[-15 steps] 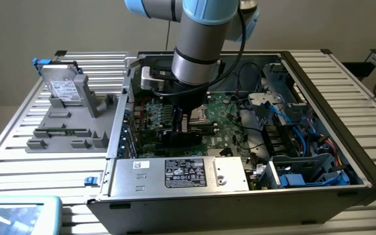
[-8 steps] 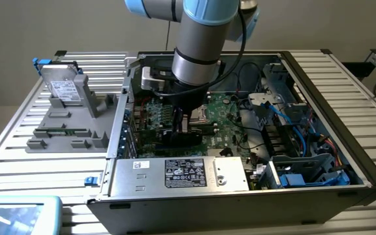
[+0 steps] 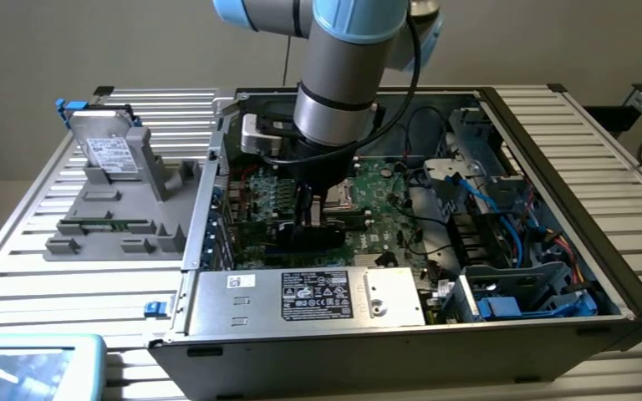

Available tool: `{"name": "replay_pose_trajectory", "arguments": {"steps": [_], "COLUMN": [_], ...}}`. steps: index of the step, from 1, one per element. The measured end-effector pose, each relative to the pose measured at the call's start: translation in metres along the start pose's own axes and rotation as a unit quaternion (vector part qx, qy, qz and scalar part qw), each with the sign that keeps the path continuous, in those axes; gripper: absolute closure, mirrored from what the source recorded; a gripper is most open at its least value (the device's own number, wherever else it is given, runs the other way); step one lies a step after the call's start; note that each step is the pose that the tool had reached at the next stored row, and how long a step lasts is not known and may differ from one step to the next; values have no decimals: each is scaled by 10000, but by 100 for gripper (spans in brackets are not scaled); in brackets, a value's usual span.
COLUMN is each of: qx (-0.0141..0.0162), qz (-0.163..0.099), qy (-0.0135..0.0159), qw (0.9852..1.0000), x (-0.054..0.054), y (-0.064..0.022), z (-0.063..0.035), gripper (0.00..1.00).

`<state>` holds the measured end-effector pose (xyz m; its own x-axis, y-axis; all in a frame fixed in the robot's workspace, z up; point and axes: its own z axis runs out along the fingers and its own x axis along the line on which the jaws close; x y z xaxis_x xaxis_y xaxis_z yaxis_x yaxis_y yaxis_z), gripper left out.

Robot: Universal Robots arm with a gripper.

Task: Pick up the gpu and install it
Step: 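Insert the gpu into the slot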

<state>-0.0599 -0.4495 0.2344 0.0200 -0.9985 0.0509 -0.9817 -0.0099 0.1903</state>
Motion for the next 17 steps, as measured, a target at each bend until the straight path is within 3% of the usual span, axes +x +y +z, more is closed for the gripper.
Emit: {"name": "replay_pose_trajectory", "arguments": {"steps": [4, 5, 8, 14, 17], "qx": [4, 14, 71, 121, 179], "qz": [0, 1, 4, 7, 10], "qy": [0, 0, 1, 2, 3], "qw": [10000, 10000, 10000, 9999, 9998], "x": [1, 1, 0, 9, 12], "y": [3, 4, 14, 54, 67], "z": [-14, -19, -74, -270, -328], "gripper": [66, 58, 58, 58, 58]}}
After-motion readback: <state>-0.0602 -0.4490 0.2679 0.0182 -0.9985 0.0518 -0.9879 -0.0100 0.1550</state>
